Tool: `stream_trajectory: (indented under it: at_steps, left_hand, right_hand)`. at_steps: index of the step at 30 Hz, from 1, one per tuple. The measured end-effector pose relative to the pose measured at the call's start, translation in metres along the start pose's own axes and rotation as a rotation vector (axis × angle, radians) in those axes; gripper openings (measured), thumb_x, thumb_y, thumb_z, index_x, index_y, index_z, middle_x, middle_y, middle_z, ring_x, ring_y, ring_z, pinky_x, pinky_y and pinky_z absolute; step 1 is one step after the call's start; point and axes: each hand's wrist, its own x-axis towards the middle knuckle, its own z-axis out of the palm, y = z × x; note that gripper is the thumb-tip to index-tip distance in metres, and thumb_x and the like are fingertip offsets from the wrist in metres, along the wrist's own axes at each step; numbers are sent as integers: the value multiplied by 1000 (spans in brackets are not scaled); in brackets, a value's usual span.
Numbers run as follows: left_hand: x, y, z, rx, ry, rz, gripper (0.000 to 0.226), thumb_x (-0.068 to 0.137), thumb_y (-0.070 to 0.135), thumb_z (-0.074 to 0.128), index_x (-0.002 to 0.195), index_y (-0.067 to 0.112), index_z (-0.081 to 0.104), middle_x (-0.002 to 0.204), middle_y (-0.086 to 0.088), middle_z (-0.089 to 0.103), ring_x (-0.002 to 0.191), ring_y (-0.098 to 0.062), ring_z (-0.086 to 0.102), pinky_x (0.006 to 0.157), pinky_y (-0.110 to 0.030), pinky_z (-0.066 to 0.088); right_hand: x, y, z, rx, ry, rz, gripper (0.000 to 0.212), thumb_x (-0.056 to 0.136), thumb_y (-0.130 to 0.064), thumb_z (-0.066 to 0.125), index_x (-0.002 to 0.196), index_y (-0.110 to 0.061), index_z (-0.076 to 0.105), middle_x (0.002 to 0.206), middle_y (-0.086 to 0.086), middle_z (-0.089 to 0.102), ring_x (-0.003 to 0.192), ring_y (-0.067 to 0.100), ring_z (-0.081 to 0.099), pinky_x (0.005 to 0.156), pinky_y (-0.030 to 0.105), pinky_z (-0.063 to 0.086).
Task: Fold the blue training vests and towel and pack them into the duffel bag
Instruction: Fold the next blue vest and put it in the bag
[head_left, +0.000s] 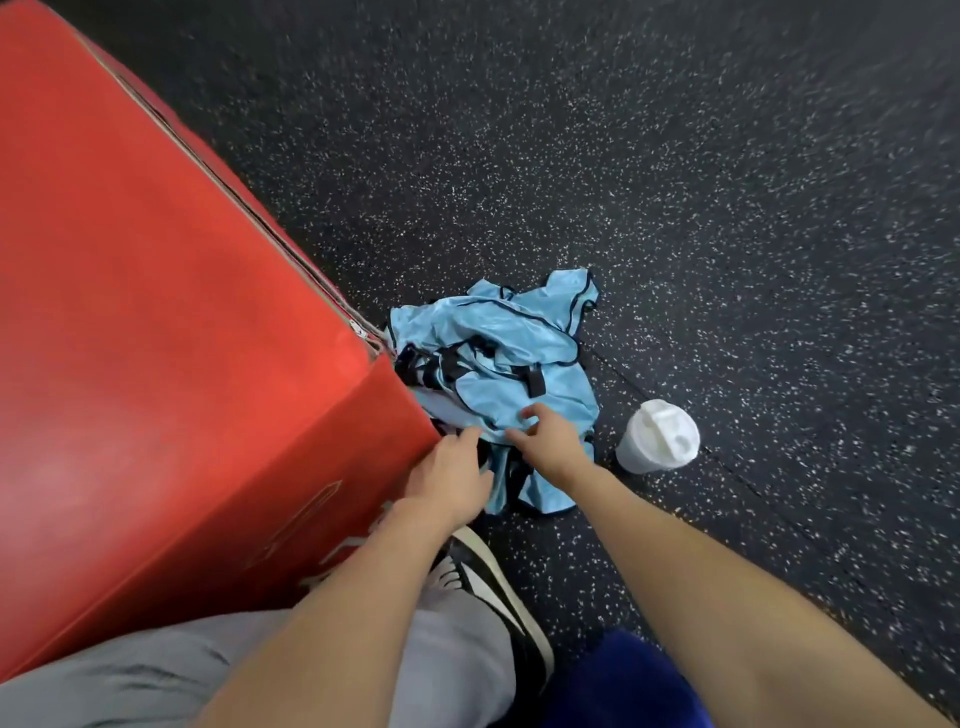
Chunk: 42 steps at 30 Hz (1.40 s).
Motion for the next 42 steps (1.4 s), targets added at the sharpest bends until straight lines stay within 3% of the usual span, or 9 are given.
stream_trajectory:
  at_steps: [9, 13, 17, 19, 24, 28, 31, 36, 42]
  left_hand:
    - [14, -9, 6, -95, 16, -61, 39, 95, 31, 58, 131, 19, 48, 125, -8, 60, 111, -33, 59, 91, -46, 51]
    - [11, -5, 3, -126, 15, -58, 50, 97, 31, 57, 144, 21, 42, 138, -6, 54, 125, -29, 53, 99, -42, 48]
    - [-5, 0, -6, -136, 17, -37, 56, 98, 32, 56, 150, 26, 36, 146, -4, 49, 130, -27, 50, 104, -41, 45]
    - [-18, 5, -15, -138, 40, -18, 57, 98, 33, 56, 151, 28, 34, 149, -2, 46, 132, -27, 49, 105, -40, 44]
    - [-55, 23, -45, -153, 115, 65, 57, 97, 34, 56, 150, 33, 34, 137, -5, 54, 117, -27, 57, 100, -41, 48]
    - [-84, 33, -76, -197, 224, 125, 60, 94, 31, 60, 150, 25, 38, 133, -6, 58, 112, -25, 60, 100, -42, 49]
    - [-108, 41, -107, -247, 317, 170, 59, 93, 27, 60, 148, 23, 40, 131, -5, 61, 107, -25, 64, 96, -40, 51]
    - [-150, 60, -177, -286, 538, 249, 62, 92, 28, 64, 149, 21, 41, 137, -5, 58, 112, -25, 63, 100, -38, 48]
    - [-223, 77, -285, -384, 800, 431, 61, 82, 38, 79, 138, 34, 54, 125, 14, 56, 91, -6, 64, 89, -25, 50]
  right_hand:
    - [20, -3, 7, -77, 103, -76, 12, 94, -24, 63, 95, -16, 72, 82, 5, 70, 77, 24, 65, 69, 37, 53]
    - [8, -9, -7, 14, 145, -118, 18, 96, -22, 66, 104, -8, 73, 97, -1, 63, 89, 12, 55, 77, 27, 40]
    - [-8, -15, -28, 114, 73, -106, 9, 94, -23, 67, 95, -15, 70, 83, 3, 73, 73, 16, 69, 64, 35, 53]
    - [-19, -26, -40, 103, 60, -155, 8, 95, -20, 66, 92, -13, 70, 81, 2, 75, 76, 15, 73, 69, 38, 59]
    - [-58, -69, -80, 44, 99, -302, 24, 94, -20, 65, 72, -12, 60, 68, 4, 69, 62, 16, 64, 61, 33, 52]
    - [-88, -110, -111, 15, 104, -385, 19, 95, -21, 61, 83, -7, 63, 77, 7, 73, 78, 24, 71, 75, 45, 59]
    - [-119, -148, -134, 44, 151, -514, 14, 93, -21, 61, 82, -12, 65, 73, 3, 72, 76, 26, 70, 77, 49, 58]
    - [-186, -226, -177, 84, 188, -732, 14, 93, -21, 63, 82, -13, 65, 65, -1, 66, 61, 10, 58, 69, 38, 55]
    - [-265, -317, -214, 15, 216, -989, 16, 96, -25, 67, 86, -12, 71, 64, -3, 64, 56, 7, 56, 61, 28, 48]
